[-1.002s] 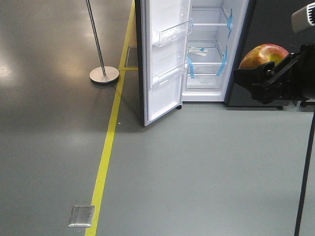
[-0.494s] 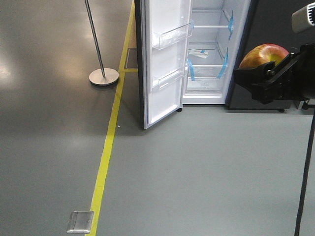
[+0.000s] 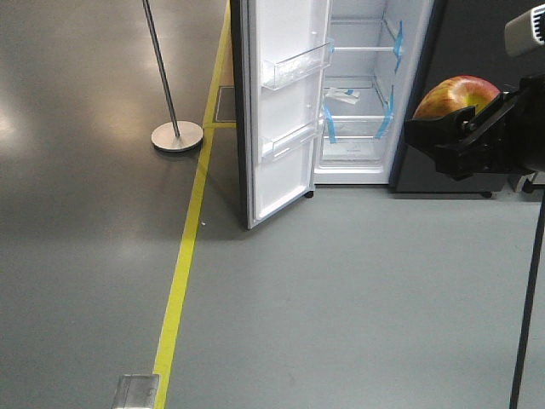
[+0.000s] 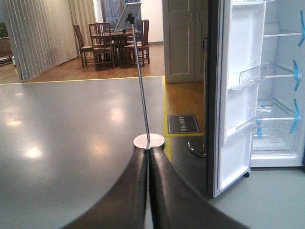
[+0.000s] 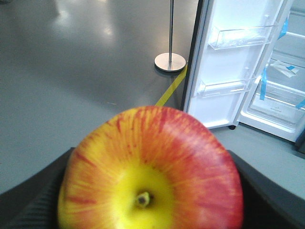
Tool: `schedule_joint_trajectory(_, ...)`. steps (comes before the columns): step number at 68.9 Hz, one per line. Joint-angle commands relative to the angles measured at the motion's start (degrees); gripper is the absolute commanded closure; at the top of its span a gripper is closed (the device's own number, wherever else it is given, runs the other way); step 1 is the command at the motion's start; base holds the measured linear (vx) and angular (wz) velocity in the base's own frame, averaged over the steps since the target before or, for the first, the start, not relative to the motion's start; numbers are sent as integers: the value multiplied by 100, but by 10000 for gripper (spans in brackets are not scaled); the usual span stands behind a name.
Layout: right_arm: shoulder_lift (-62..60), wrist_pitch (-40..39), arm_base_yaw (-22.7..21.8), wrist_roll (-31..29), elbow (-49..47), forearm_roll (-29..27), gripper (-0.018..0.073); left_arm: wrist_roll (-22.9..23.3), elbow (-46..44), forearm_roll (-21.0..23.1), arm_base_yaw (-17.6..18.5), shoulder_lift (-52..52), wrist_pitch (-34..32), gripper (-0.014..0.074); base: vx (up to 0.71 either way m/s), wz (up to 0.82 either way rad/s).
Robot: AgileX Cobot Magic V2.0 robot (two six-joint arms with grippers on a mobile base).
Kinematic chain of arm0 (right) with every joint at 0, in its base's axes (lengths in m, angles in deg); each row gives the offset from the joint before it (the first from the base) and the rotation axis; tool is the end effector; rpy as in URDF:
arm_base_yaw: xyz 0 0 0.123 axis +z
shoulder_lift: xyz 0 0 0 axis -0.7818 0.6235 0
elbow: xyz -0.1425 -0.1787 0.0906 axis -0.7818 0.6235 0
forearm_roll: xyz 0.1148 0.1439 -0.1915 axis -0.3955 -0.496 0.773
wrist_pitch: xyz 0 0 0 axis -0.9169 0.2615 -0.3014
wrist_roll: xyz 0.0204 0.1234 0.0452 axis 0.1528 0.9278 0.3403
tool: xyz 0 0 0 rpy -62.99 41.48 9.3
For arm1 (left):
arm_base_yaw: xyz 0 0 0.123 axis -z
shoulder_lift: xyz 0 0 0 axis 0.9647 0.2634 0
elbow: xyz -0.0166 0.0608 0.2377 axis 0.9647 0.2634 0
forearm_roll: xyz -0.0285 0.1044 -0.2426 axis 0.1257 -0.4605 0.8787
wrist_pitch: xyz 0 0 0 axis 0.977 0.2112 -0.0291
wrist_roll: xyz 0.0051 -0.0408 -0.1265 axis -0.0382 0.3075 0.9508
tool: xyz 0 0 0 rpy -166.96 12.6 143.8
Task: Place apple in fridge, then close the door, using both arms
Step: 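Keep driving toward the refrigerator's open door with the apple held, then approach the refrigerator shelves carrying the apple in the right gripper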
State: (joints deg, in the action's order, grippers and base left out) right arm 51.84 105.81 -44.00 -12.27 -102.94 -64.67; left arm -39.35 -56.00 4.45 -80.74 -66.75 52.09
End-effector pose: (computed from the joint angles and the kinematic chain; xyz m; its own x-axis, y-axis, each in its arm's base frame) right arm 0.3016 0.0798 0.3278 -0.3736 -0.1580 -0.9140 -0.4401 0.8976 0.0248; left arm 0.1515 0.0158 0.1958 -0.0216 -0.0284 -0.9994 -0.1037 0.9943 -0.0260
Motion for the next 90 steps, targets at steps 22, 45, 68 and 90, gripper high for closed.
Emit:
schedule_joint_trajectory(22, -123, -349, -9, -41, -160, -120, 503, 45, -113, 58, 48, -81, -419, 605, 5, -1)
schedule_joint_trajectory(45, -123, -349, -9, -41, -160, -120, 503, 45, -113, 58, 48, -81, -419, 605, 6, 0)
schedule_joint_trajectory(68, -123, -349, -9, -41, -160, -120, 503, 45, -113, 58, 48, -81, -419, 605, 7, 0)
schedule_joint_trajectory(90, -123, -349, -9, -41, -160, -120, 503, 45, -113, 58, 48, -81, -419, 605, 8, 0)
